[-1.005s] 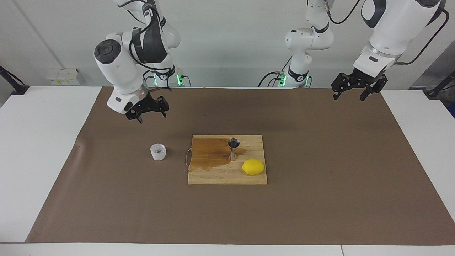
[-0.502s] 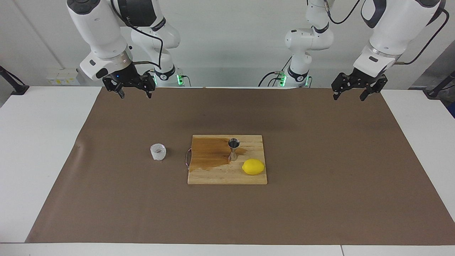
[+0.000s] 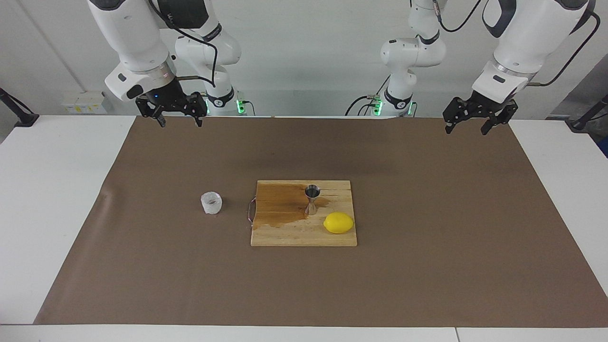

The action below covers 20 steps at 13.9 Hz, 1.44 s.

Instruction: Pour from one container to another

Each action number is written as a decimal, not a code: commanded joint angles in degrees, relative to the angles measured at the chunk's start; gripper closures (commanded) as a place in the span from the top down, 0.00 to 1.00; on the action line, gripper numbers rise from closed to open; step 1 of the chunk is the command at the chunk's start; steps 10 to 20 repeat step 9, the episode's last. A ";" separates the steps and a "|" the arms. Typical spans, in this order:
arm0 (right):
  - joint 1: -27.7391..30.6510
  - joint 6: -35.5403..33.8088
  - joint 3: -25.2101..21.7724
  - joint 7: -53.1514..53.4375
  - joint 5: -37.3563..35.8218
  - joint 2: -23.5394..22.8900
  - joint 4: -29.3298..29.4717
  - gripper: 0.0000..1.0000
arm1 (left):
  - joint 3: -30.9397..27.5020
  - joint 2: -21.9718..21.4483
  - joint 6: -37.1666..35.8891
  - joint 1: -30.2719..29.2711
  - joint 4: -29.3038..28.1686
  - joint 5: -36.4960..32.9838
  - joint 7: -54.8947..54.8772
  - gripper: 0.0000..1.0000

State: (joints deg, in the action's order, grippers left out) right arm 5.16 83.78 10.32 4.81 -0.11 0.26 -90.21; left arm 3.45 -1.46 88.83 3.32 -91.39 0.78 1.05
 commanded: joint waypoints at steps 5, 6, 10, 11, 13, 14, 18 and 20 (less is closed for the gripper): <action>0.39 -1.95 -1.95 -1.64 1.52 1.14 0.48 1.00 | -0.02 -1.88 0.73 -0.42 -2.12 0.80 -0.43 1.00; -1.01 -3.52 -3.18 -1.64 1.52 1.40 0.65 1.00 | -0.02 -1.88 0.64 -0.42 -2.12 0.80 -0.43 1.00; -5.57 -3.10 -9.50 -2.17 1.78 1.32 0.65 1.00 | 0.16 -1.88 1.07 -0.42 -2.12 0.80 -0.26 1.00; -5.57 -3.10 -9.50 -2.17 1.78 1.32 0.65 1.00 | 0.16 -1.88 1.07 -0.42 -2.12 0.80 -0.26 1.00; -5.57 -3.10 -9.50 -2.17 1.78 1.32 0.65 1.00 | 0.16 -1.88 1.07 -0.42 -2.12 0.80 -0.26 1.00; -5.57 -3.10 -9.50 -2.17 1.78 1.32 0.65 1.00 | 0.16 -1.88 1.07 -0.42 -2.12 0.80 -0.26 1.00; -5.57 -3.10 -9.50 -2.17 1.78 1.32 0.65 1.00 | 0.16 -1.88 1.07 -0.42 -2.12 0.80 -0.26 1.00; -5.57 -3.10 -9.50 -2.17 1.78 1.32 0.65 1.00 | 0.16 -1.88 1.07 -0.42 -2.12 0.80 -0.26 1.00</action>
